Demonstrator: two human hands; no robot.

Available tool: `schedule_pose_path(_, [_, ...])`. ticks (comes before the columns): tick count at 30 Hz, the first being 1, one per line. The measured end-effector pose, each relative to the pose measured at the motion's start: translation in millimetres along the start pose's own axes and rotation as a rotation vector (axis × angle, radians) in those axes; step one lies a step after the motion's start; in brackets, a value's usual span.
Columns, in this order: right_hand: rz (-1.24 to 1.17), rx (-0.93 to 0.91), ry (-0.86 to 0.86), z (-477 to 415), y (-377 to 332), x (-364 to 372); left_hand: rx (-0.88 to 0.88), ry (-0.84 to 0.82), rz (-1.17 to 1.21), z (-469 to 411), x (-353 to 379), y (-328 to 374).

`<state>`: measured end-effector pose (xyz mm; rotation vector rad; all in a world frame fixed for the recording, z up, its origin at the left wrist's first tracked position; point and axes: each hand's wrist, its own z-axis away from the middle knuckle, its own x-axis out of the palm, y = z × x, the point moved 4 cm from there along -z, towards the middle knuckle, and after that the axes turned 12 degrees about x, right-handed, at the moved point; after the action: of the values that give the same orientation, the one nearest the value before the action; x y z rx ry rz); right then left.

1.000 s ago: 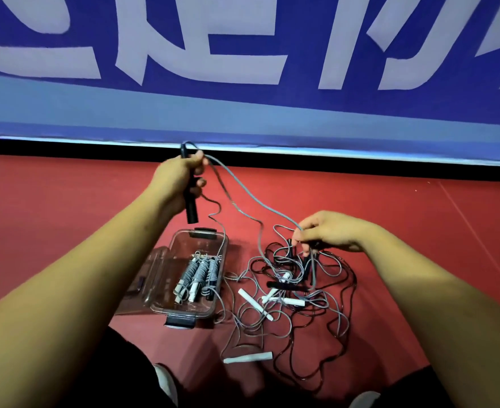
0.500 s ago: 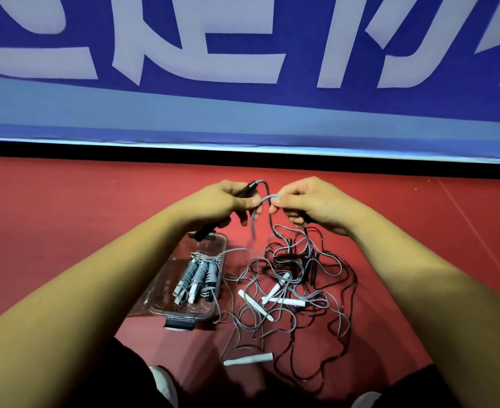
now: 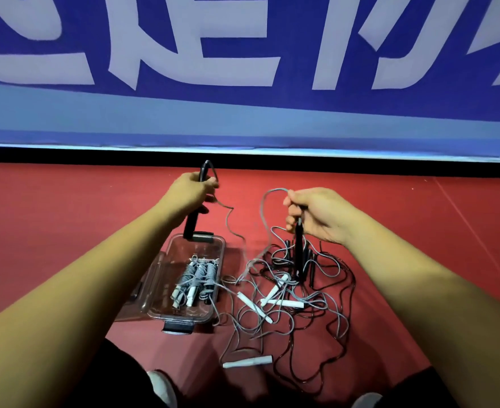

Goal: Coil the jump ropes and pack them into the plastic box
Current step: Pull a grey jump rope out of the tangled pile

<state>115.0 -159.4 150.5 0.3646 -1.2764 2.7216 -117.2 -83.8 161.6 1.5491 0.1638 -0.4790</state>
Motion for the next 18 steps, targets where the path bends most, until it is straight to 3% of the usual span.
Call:
schedule_pose_path(2, [-0.338,0.048,-0.034,0.6,-4.3,6.3,-0.096,-0.190,0.329,15.3,21.3,7.0])
schedule_pose_path(4, [-0.573,0.079,-0.061,1.4,-6.1,11.9,-0.168,-0.390,0.466,32.2,45.5,12.1])
schedule_pose_path(8, [-0.711,0.072,-0.035,1.8,-5.0,22.9,-0.201,-0.625,0.573,51.9,75.1,20.8])
schedule_pose_path(10, [-0.447,-0.049,0.174,1.2,-6.3,16.0,-0.206,-0.671,0.595,55.8,80.3,24.4])
schedule_pose_path(13, [0.511,-0.442,0.668,6.2,-17.4,-0.3,-0.174,-0.723,0.535,57.3,82.8,25.6])
schedule_pose_path(14, [0.716,-0.522,0.754,5.2,-18.1,-2.0,-0.161,-0.734,0.513,57.0,82.8,25.9])
schedule_pose_path(16, [0.841,-0.591,0.726,2.5,-18.7,-3.0,-0.155,-0.768,0.511,57.3,82.7,26.7])
schedule_pose_path(18, [0.785,-0.612,0.495,3.8,-19.1,4.9,-0.156,-0.805,0.524,58.3,82.0,28.3])
